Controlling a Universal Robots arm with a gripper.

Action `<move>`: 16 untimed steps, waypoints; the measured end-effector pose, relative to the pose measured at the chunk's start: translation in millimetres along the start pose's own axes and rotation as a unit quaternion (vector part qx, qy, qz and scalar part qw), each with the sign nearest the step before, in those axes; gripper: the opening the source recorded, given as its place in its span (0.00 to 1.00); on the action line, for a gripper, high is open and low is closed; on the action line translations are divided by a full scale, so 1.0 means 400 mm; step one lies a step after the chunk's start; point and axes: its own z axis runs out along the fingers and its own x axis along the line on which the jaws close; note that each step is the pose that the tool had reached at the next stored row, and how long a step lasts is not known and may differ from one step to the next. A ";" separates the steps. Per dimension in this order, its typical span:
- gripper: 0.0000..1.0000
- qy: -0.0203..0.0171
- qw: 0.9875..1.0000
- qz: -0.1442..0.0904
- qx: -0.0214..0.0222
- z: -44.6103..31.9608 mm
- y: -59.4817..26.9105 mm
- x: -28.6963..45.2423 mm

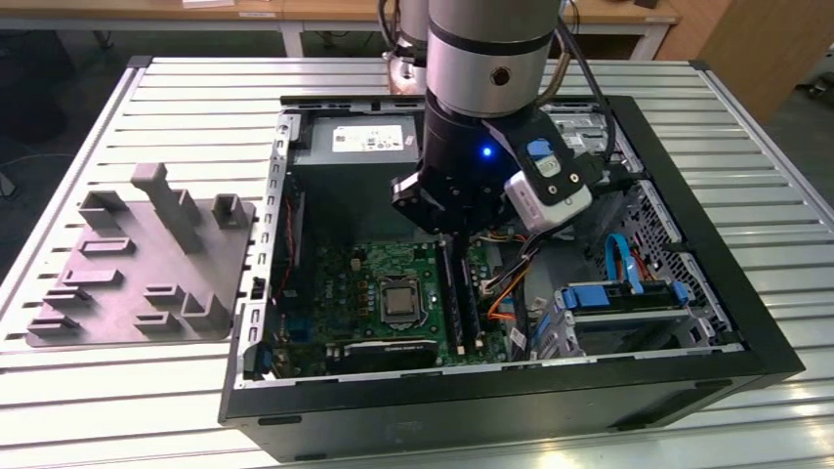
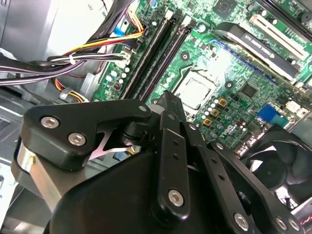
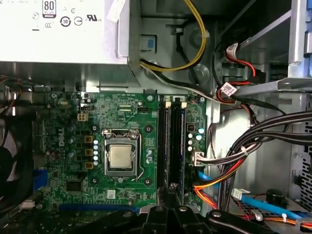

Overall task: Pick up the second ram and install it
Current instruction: 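Press down the second ram until it locks into place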

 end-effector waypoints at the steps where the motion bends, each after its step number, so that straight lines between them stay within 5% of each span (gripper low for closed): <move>1: 0.10 -0.001 1.000 0.000 -0.005 0.000 0.000 0.000; 4: 0.10 -0.002 1.000 0.000 -0.017 0.004 -0.004 0.000; 6: 0.10 -0.002 1.000 0.000 -0.020 0.010 -0.011 0.000; 16: 0.10 -0.001 1.000 0.000 -0.023 0.053 -0.041 -0.012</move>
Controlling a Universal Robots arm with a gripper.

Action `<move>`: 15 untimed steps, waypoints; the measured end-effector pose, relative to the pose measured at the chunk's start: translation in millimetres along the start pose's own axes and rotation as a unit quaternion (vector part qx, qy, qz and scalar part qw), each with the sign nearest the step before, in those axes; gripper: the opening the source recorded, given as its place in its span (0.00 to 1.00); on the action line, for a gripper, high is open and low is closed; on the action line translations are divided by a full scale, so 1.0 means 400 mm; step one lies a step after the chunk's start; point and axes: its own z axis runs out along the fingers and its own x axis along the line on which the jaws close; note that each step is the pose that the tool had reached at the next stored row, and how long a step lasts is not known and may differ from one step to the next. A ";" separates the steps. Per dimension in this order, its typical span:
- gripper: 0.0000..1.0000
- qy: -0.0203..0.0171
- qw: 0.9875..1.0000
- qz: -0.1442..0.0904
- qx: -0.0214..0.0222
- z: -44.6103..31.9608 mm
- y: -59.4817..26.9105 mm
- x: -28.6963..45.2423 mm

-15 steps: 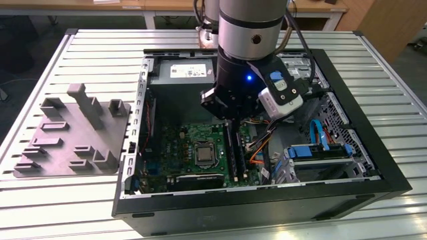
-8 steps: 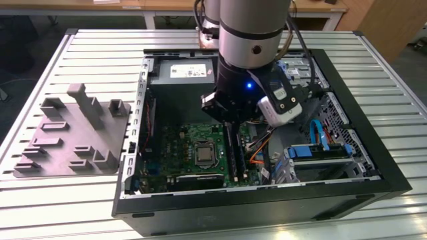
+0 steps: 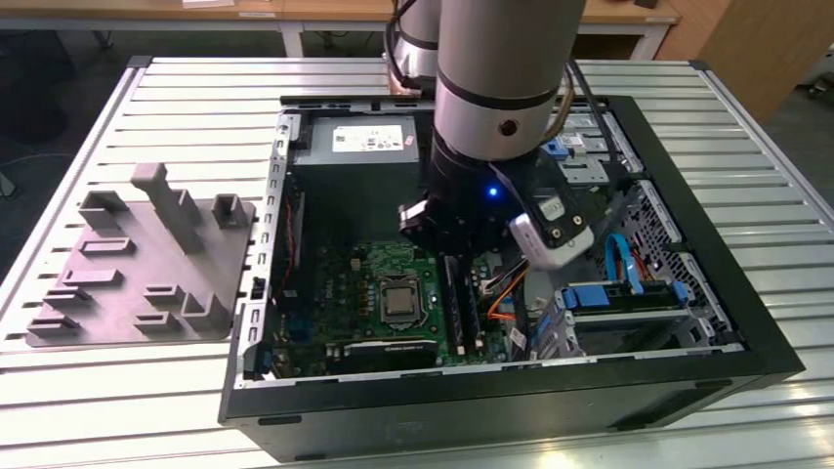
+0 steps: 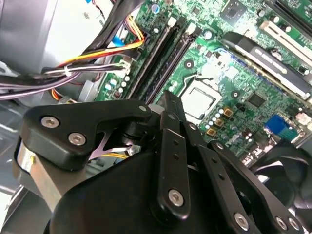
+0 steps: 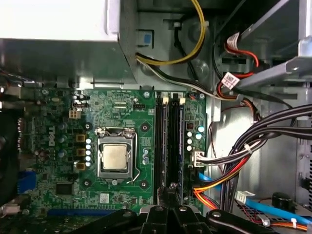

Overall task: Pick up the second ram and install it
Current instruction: 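Press down the second ram until it locks into place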

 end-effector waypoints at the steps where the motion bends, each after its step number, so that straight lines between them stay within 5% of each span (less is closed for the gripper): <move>1: 0.10 0.000 1.000 0.000 0.000 0.002 -0.001 -0.003; 15: 0.10 0.000 1.000 0.000 0.000 0.044 -0.038 -0.008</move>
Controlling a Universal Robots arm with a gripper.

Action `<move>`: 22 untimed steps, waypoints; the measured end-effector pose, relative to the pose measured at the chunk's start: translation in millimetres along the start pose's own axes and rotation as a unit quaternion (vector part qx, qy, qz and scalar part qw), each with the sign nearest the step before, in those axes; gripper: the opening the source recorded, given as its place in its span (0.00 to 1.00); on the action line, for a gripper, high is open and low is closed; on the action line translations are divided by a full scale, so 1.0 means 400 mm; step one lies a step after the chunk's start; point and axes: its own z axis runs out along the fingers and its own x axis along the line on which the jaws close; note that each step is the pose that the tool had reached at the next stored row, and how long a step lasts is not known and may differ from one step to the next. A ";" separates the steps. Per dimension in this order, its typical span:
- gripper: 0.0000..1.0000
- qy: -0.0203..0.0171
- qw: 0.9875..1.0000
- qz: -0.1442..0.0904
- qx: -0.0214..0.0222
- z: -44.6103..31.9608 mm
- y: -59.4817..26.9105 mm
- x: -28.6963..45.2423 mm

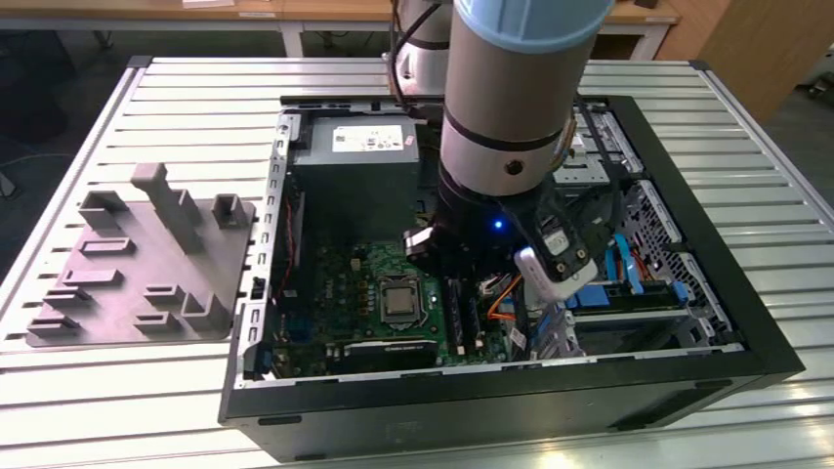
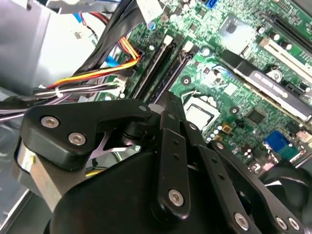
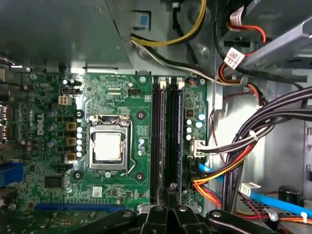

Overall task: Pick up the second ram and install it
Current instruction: 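Press down the second ram until it locks into place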

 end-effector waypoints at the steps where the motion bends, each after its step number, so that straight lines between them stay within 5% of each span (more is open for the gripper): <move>1: 0.10 0.000 1.000 0.000 0.000 0.002 -0.003 -0.001; 22: 0.10 0.000 1.000 0.002 0.000 0.030 -0.024 -0.002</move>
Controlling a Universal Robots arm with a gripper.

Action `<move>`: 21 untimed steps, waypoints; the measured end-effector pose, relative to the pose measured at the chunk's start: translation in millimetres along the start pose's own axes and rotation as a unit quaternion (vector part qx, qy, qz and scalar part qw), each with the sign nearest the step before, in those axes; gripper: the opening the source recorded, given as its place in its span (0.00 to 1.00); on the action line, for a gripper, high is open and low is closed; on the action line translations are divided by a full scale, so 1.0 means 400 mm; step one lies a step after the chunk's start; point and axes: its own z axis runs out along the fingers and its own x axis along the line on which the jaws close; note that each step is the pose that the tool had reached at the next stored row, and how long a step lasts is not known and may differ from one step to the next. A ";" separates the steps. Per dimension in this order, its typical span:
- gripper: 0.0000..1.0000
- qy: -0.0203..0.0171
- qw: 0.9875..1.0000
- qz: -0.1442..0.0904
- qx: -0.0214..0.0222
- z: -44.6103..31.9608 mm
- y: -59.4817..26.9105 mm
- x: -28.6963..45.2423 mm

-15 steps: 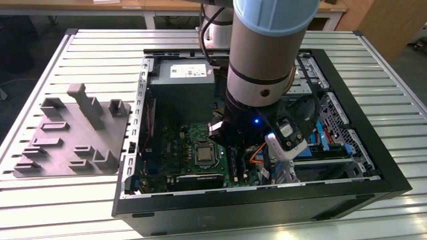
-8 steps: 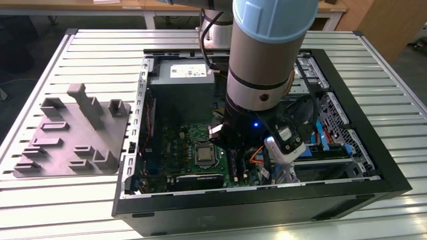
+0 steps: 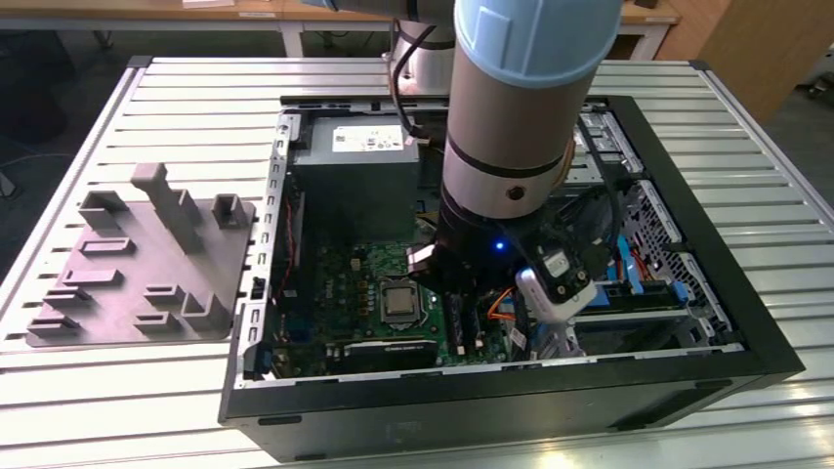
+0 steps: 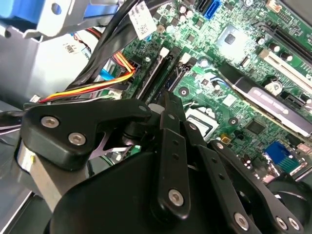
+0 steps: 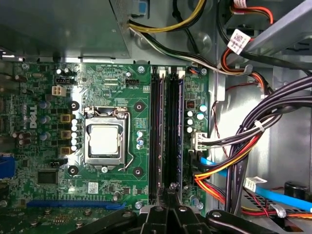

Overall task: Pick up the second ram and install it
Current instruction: 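Press down the second ram until it locks into place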

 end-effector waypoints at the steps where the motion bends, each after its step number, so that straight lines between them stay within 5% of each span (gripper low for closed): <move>1: 0.10 0.000 1.000 0.003 0.000 0.000 -0.001 0.000; 21: 0.10 0.000 1.000 0.004 0.000 0.030 -0.007 0.003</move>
